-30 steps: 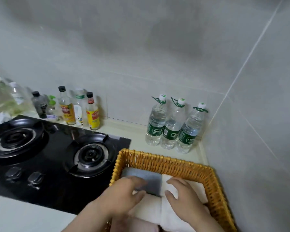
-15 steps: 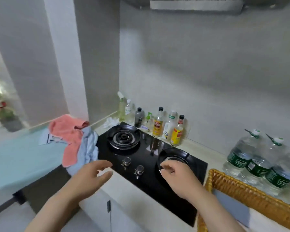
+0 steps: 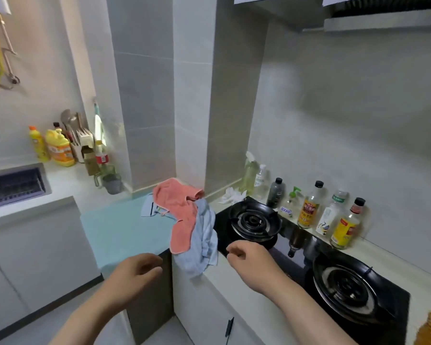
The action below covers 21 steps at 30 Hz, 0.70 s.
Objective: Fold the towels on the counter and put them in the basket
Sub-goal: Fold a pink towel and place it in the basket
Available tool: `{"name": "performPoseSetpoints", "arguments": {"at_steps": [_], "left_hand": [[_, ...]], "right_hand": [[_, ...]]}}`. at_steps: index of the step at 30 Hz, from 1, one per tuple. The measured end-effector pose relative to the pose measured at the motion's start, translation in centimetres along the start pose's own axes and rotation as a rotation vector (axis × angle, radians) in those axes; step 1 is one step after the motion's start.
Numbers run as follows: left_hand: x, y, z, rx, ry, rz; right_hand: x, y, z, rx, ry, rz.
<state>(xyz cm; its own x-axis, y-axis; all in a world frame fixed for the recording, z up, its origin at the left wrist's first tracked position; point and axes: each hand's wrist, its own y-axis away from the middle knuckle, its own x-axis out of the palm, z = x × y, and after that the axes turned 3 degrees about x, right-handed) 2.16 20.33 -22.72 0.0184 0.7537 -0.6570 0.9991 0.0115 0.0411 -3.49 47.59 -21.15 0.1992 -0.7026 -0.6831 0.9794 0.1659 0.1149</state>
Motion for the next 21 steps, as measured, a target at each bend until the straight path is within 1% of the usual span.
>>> {"name": "performPoseSetpoints", "arguments": {"at_steps": [3, 7, 9, 12, 16, 19, 21], "left_hand": [[0.5, -2.8, 2.4, -0.058, 0.052, 0.025], [1.6, -10.0, 5.4, -0.14, 0.121, 0.054], [2.3, -14.7, 6.7, -0.174, 0.126, 0.077], [4.4, -22.2, 10.0, -0.28, 0.099, 0.116], [7.8, -30.1, 13.9, -0.413, 0.043, 0.169], [8.8, -34.1, 14.2, -0.455, 0.051, 0.105], [8.9, -36.3, 14.4, -0.492, 0.162, 0.09]], "right_hand": [[2.5, -3.9, 0.1, -0.006, -0.045, 0.075], [6.3, -11.2, -0.6, 0.039, -0.113, 0.15], [8.0, -15.2, -0.9, 0.079, -0.151, 0.187], [10.9, -21.7, -1.7, 0.148, -0.218, 0.228], [14.5, -29.1, -2.8, 0.189, -0.225, 0.271], [15.6, -33.1, -3.0, 0.216, -0.226, 0.283], [15.6, -35.3, -2.6, 0.223, -0.218, 0.282]]}}
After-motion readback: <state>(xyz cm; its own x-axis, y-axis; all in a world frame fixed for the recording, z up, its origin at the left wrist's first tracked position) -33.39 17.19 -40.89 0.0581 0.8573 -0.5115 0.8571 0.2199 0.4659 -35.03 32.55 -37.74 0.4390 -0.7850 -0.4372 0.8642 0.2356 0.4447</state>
